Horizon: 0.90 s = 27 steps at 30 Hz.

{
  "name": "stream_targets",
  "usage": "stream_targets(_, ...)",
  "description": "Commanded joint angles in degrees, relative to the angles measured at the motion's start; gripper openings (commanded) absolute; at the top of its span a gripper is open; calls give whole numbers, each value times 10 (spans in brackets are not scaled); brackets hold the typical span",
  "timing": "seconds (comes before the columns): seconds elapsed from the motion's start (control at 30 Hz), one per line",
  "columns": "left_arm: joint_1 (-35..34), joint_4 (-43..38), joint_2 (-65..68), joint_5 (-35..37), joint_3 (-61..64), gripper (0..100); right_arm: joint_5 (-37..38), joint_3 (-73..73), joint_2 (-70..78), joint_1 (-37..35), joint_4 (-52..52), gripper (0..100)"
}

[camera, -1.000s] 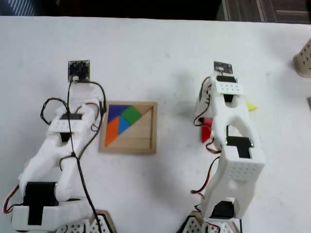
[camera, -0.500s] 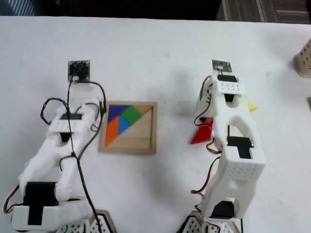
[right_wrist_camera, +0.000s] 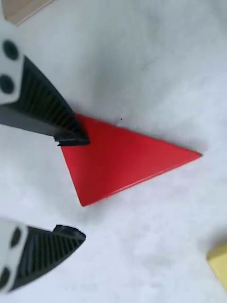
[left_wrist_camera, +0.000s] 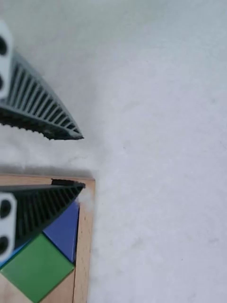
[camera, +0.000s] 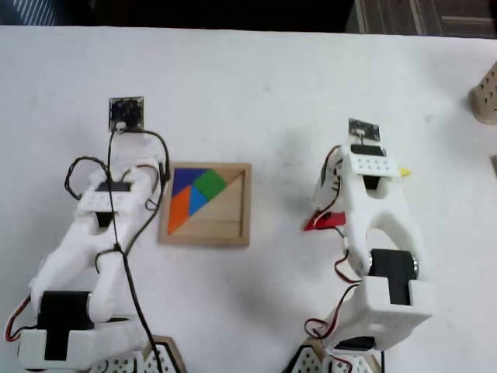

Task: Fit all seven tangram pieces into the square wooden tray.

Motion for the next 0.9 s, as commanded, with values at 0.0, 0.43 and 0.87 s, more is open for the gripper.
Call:
stream_targets(0.0,6,3,-6,-7,-34,158,-6,-17,21,1,-14,262)
stream_targets(0.43,6,0,-5,-8,-34,158,-8,-87,78,-11,36,262)
stream_targets(0.87,7,-1,-5,-20,-33,158,-167,-61,-1,-41,-2,265)
